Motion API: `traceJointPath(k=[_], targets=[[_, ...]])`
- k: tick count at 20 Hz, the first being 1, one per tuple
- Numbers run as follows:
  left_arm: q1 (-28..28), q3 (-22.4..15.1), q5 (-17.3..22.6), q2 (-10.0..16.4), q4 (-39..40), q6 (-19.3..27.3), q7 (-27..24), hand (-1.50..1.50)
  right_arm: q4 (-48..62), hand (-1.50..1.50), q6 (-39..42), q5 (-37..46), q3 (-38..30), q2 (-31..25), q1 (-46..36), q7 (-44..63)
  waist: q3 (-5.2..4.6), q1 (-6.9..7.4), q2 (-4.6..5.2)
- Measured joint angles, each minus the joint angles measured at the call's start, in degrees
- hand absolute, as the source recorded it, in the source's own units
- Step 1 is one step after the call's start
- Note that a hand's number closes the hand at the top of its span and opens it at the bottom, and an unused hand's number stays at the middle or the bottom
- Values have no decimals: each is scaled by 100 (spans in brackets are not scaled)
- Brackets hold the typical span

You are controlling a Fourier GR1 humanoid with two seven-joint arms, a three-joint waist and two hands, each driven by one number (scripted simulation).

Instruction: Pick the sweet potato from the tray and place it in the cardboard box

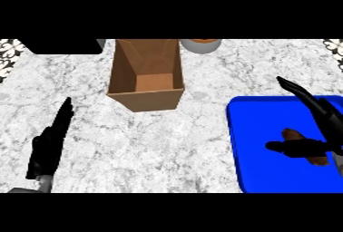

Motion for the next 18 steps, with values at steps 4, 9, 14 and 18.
traceJointPath(k=[4, 9, 14, 18], targets=[[-69, 31, -82, -40, 145, -91, -81, 0, 252, -150, 140, 468, -168, -389, 113, -681, 2, 10, 13], [-9, 121, -43, 47, 119, -199, -101, 0, 0, -150, 32, 1544, -111, -1345, 150, -409, -9, -6, -9], [35, 86, -127, -2, 91, -156, -105, 0, -448, -150, 456, 2522, 139, -2352, 157, 416, -21, -19, -21], [30, 68, -203, -46, 87, -118, -93, 0, -906, -150, 861, 3301, 519, -2799, 289, 1249, -20, -16, -17]])
